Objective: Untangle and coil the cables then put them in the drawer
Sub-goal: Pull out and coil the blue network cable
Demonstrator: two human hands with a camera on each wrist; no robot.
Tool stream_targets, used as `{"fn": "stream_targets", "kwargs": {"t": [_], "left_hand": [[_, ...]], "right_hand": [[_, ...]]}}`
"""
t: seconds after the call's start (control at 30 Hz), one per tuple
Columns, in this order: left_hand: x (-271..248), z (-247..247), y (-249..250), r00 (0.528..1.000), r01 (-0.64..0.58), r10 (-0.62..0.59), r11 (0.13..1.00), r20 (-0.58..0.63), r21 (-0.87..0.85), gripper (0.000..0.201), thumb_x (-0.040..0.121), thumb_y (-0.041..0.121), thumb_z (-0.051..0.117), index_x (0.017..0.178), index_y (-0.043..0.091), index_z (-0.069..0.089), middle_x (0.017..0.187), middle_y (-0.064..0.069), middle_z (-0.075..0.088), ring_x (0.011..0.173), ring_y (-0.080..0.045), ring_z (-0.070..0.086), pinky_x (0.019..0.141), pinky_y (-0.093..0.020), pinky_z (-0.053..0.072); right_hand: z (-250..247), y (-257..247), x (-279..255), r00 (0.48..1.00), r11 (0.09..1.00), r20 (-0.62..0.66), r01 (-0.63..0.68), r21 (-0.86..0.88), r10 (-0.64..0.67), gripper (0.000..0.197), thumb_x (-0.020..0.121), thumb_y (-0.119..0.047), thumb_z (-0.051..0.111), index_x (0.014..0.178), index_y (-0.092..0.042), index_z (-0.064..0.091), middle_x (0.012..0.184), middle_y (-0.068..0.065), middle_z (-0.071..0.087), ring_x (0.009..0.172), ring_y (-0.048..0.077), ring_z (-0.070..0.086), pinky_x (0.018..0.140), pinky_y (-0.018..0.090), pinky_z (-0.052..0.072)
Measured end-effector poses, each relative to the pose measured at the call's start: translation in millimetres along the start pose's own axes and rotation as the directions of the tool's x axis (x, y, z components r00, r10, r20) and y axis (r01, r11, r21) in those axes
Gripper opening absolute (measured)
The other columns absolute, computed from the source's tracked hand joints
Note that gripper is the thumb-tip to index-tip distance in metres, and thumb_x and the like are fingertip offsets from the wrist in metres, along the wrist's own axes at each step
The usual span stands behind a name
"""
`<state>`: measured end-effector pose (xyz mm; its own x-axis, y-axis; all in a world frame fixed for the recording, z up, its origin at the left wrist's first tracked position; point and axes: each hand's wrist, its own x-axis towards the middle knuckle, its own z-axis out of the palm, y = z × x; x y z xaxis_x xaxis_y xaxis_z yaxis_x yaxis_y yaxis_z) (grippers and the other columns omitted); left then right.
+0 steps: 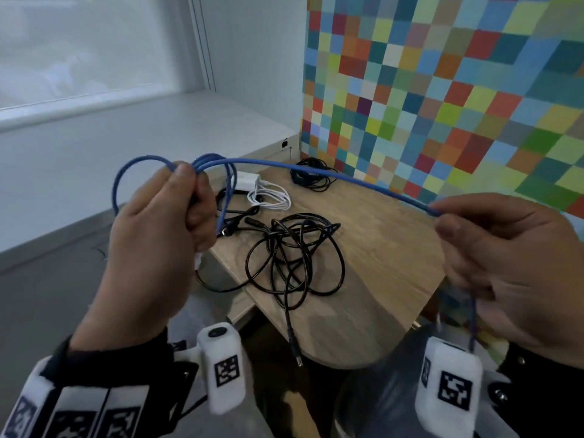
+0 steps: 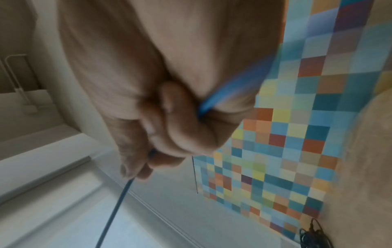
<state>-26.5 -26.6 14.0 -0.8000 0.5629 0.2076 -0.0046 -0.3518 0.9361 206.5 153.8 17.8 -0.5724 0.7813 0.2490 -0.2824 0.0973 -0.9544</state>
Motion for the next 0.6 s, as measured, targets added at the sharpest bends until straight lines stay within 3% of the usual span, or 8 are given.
{"fn": "stream_targets", "kwargs": {"t": [0.07,0.13,0.2,0.23,0.33,0.43,0.5,0.6], "left_hand": [[-3,2,0,0.993,0.059,-0.050,0.995,0.110,-0.079,0.034,0.105,0.023,0.042,0.072,0.021,0.051,0.060,0.004,0.032,0.047,-0.009,0.024,0.044,-0.023,0.021],[-8,7,-1,0.964,0.149,-0.105,0.974,0.246,-0.169,0.022,0.096,0.029,0.046,0.077,0.019,0.046,0.060,0.005,0.029,0.045,-0.008,0.022,0.044,-0.024,0.020],[-14,12,-2,0.919,0.244,-0.140,0.937,0.369,-0.252,0.021,0.094,0.033,0.047,0.078,0.020,0.044,0.059,0.007,0.028,0.042,-0.007,0.022,0.044,-0.025,0.017],[-17,16,-3,0.895,0.282,-0.146,0.917,0.422,-0.282,0.022,0.095,0.034,0.048,0.078,0.020,0.044,0.058,0.008,0.029,0.041,-0.005,0.024,0.043,-0.026,0.017],[-27,32,-6,0.850,0.353,-0.154,0.877,0.504,-0.326,0.025,0.097,0.035,0.045,0.078,0.019,0.047,0.055,0.009,0.032,0.037,-0.005,0.028,0.042,-0.028,0.016],[-39,56,-11,0.906,0.200,-0.080,0.947,0.415,-0.253,0.026,0.100,0.030,0.040,0.082,0.014,0.049,0.053,0.004,0.033,0.035,-0.013,0.033,0.040,-0.029,0.024],[-45,68,-18,0.945,0.031,0.020,0.988,0.325,-0.151,0.027,0.101,0.026,0.040,0.084,0.009,0.051,0.053,-0.004,0.046,0.041,-0.026,0.050,0.044,-0.033,0.045],[-53,73,-30,0.912,-0.288,0.233,0.950,0.337,0.124,0.032,0.107,0.030,0.040,0.098,0.008,0.062,0.081,-0.012,0.073,0.077,-0.029,0.073,0.072,-0.044,0.062]], "right_hand": [[-3,2,3,0.995,0.996,-0.068,0.075,-0.048,-0.078,0.022,0.068,-0.036,0.079,0.085,-0.022,0.082,0.050,-0.004,0.053,0.037,0.008,0.032,0.043,0.017,0.029],[-5,4,4,0.970,0.944,-0.142,0.146,-0.297,-0.195,0.018,0.077,-0.047,0.078,0.088,-0.033,0.082,0.057,-0.012,0.063,0.045,0.003,0.046,0.046,0.020,0.040],[-4,6,4,0.935,0.796,-0.171,0.159,-0.584,-0.312,0.002,0.087,-0.040,0.077,0.089,-0.041,0.078,0.072,-0.020,0.072,0.063,0.003,0.064,0.057,0.016,0.050],[-2,9,4,0.924,0.719,-0.152,0.162,-0.675,-0.350,0.007,0.091,-0.033,0.076,0.091,-0.040,0.077,0.075,-0.022,0.072,0.072,-0.001,0.067,0.061,0.010,0.050],[9,21,3,0.966,0.604,-0.068,0.101,-0.790,-0.251,0.011,0.092,-0.022,0.075,0.098,-0.029,0.080,0.084,-0.026,0.068,0.079,-0.015,0.062,0.065,0.000,0.043],[27,31,2,0.993,0.455,0.084,0.112,-0.884,-0.082,0.021,0.097,-0.019,0.067,0.111,-0.028,0.078,0.094,-0.017,0.069,0.083,-0.010,0.056,0.070,0.009,0.038],[43,34,-2,0.981,0.374,0.191,0.162,-0.913,0.040,0.023,0.100,-0.023,0.061,0.113,-0.036,0.075,0.088,-0.019,0.057,0.079,-0.004,0.051,0.066,0.015,0.034],[62,33,-11,0.948,0.354,0.295,0.237,-0.905,0.117,0.013,0.101,-0.029,0.059,0.107,-0.037,0.066,0.097,-0.014,0.066,0.088,0.003,0.063,0.073,0.026,0.051]]}}
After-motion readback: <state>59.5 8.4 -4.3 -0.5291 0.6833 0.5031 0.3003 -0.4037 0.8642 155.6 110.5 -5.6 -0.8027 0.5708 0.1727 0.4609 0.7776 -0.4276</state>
